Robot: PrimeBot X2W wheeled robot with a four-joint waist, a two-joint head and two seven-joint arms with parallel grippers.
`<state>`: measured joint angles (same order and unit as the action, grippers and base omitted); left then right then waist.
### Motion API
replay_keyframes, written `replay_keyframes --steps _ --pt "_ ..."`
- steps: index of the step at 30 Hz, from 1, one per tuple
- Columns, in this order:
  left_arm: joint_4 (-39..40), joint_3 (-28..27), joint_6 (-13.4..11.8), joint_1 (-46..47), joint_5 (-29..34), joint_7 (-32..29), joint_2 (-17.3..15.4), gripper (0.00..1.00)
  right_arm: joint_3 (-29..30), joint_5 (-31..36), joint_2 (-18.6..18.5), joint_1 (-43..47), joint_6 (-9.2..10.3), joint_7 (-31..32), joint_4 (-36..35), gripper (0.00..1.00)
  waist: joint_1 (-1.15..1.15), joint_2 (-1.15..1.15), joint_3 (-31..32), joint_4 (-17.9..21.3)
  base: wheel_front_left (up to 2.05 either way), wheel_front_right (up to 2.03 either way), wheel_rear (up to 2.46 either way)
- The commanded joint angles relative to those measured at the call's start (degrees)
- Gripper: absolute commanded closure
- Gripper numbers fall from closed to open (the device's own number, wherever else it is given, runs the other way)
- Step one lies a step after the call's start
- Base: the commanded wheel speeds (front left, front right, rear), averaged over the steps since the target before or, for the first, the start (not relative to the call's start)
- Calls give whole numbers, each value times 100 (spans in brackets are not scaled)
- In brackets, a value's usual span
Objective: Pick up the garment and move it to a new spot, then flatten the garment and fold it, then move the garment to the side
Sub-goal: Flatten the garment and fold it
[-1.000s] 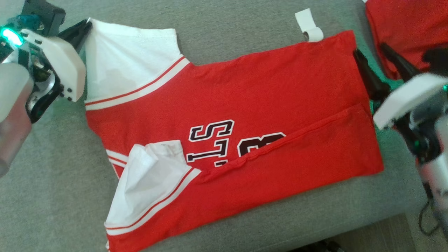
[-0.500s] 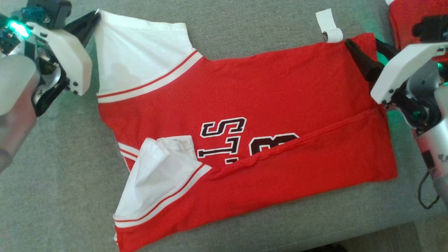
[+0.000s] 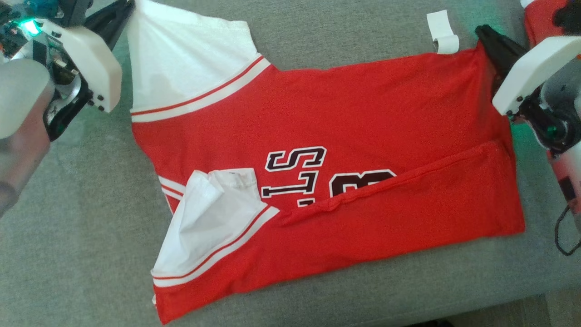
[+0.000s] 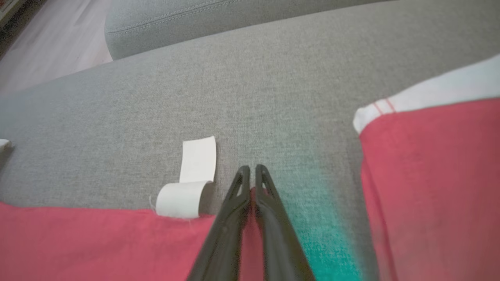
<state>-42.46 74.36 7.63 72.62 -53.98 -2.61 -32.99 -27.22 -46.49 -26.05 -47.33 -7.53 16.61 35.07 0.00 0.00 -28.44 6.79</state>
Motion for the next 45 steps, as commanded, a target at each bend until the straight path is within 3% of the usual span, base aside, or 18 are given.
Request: replay_keyframes --steps 1,12,18,32,41,45 --pt "-36 -196 -14 379 -30 72 -201 100 -36 -59 -118 -98 4 -99 -111 100 0 0 -1 -22 0 0 0" --pt "-451 -224 -14 764 165 1259 -107 100 -3 -245 -275 -521 4 -1105 -22 100 0 0 107 -231 0 0 0" --pt "-255 -227 -14 734 137 1657 -49 100 -67 -412 -548 -428 4 -1314 -109 100 0 0 302 -411 0 0 0" --pt "1079 -116 -27 -696 302 1736 -639 100 -64 -548 -957 1088 4 -1751 -347 100 0 0 988 -788 0 0 0" --pt "2105 -195 -390 -1655 164 1756 -1054 100 136 -555 -995 1778 4 -1811 -480 100 0 0 1220 -849 0 0 0" --pt "2843 -262 -765 -2165 255 1759 -1313 100 368 -557 -1052 2207 4 -1866 -618 100 0 0 1241 -911 0 0 0"
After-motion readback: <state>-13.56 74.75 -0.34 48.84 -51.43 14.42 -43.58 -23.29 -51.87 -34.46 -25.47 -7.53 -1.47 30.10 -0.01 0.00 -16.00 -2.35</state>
